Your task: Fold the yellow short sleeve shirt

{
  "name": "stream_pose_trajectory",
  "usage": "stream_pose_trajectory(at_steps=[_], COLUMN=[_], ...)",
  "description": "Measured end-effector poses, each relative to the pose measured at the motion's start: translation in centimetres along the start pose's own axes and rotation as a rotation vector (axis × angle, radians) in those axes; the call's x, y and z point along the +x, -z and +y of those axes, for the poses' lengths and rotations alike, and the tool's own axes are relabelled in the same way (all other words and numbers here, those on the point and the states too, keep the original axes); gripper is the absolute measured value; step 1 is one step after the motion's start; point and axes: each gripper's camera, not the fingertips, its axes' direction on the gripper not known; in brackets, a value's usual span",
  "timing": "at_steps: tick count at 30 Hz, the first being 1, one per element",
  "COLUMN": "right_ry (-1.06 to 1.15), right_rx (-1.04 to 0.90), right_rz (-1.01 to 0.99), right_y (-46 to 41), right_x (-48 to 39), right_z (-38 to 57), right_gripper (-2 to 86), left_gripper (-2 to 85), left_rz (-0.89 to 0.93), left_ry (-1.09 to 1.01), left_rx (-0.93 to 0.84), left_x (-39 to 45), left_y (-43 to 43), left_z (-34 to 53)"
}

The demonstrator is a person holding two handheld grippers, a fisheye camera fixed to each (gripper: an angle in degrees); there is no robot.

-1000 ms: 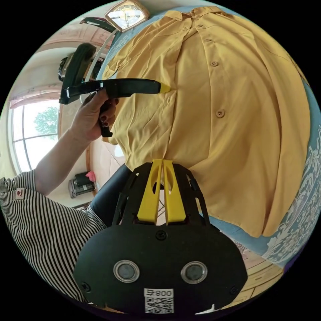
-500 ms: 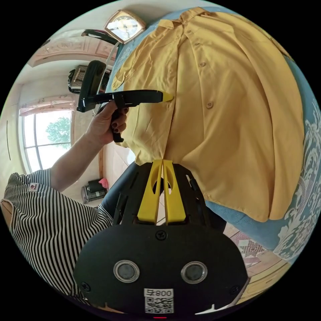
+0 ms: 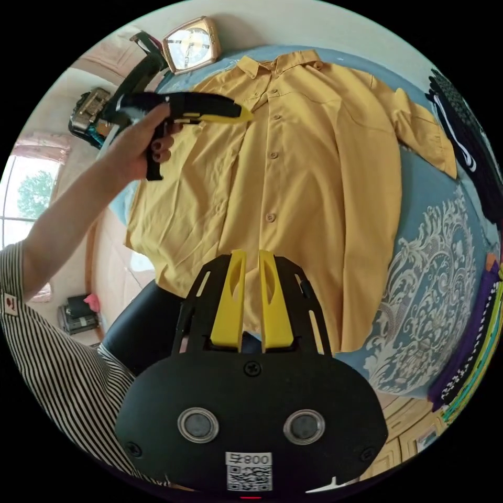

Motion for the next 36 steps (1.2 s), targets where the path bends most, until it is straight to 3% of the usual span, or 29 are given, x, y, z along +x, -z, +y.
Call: stream_pose_trajectory(at_steps=[9, 26, 36], right_ry=[0.055, 0.028, 0.115], right_rx=[-0.039, 0.044, -0.019], right_rz=[0.150, -0.181, -0.301], right_y=[-1.3, 2.7, 0.7], right_x=[-2.3, -1.0, -3.5], right_z=[-1.8, -2.7, -4.7], right_gripper=[2.0, 0.3, 0.3], left_gripper=[4.4, 0.5, 0.9], left_rz=[-0.032, 0.096, 0.033], left_ry=[0.119, 0.064, 0.103], left_rx=[-0.014, 0.092, 0.060], left_x=[-4.8, -6.4, -9.3], left_y=[-1.5, 3.2, 5.3], left_z=[-9.5, -14.3, -14.3])
